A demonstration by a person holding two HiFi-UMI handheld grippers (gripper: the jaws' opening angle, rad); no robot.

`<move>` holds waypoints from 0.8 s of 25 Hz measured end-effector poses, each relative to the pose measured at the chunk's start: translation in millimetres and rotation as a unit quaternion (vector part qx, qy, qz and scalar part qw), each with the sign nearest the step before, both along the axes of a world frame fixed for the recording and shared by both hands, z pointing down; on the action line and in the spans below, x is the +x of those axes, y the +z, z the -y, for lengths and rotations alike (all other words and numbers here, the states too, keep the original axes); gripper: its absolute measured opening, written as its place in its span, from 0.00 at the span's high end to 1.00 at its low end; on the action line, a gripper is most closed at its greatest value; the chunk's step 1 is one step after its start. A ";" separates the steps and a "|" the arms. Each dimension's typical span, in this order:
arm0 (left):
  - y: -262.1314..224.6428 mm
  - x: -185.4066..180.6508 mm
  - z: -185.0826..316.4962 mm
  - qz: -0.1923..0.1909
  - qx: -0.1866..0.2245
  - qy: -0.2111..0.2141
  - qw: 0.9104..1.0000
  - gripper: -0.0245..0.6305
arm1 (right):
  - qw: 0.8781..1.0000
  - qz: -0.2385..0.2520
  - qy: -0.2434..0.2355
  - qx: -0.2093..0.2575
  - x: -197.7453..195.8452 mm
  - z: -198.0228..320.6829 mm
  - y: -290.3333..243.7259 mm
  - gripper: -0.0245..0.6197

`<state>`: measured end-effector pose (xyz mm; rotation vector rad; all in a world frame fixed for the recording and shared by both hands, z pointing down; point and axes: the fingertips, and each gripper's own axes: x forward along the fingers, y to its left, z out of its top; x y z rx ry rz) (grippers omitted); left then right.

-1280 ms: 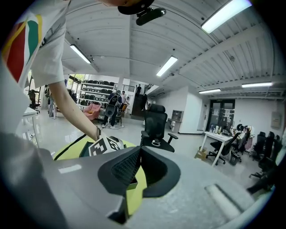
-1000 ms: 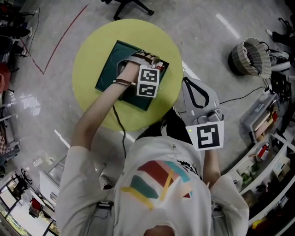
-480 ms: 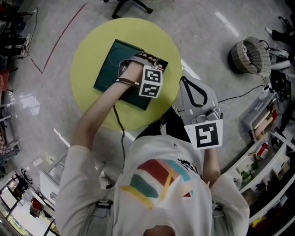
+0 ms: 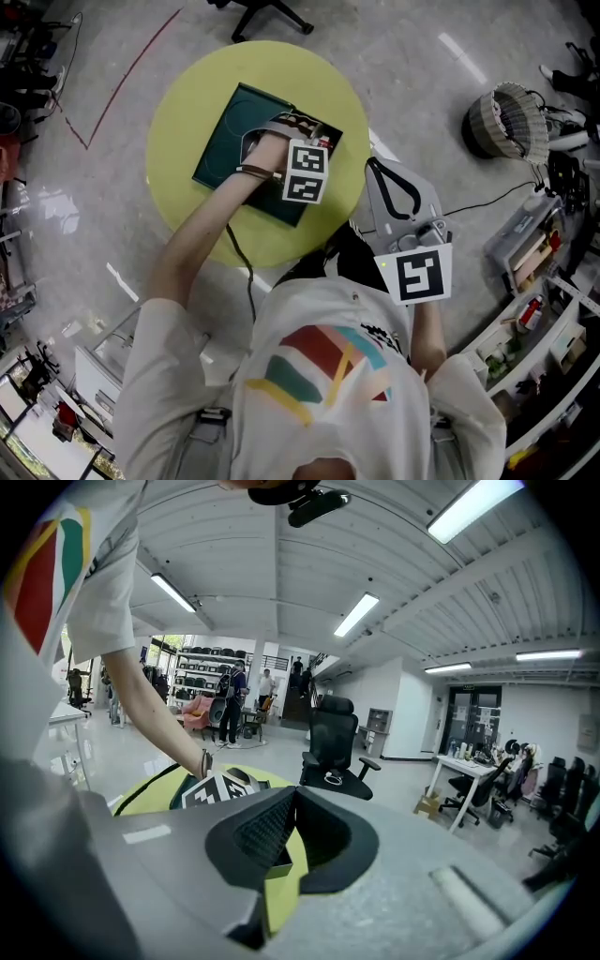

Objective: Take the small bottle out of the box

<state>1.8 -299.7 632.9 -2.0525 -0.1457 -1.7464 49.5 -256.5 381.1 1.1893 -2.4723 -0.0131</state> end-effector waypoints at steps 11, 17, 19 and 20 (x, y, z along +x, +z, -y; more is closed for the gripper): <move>-22.3 0.8 4.4 -0.019 0.026 -0.021 0.999 0.66 | 1.000 -0.002 -0.017 0.010 -4.5 -2.6 -5.6 0.96; -47.6 1.7 21.1 -0.061 0.064 -0.068 0.994 0.66 | 1.000 -0.001 -0.019 0.022 -6.8 -2.6 -11.8 0.96; -61.9 1.2 29.9 -0.081 0.086 -0.092 0.989 0.66 | 0.999 0.002 -0.020 0.027 -7.6 -2.9 -15.2 0.96; -69.9 0.5 33.9 -0.092 0.097 -0.103 0.986 0.66 | 0.999 0.003 -0.020 0.029 -8.2 -3.1 -17.2 0.96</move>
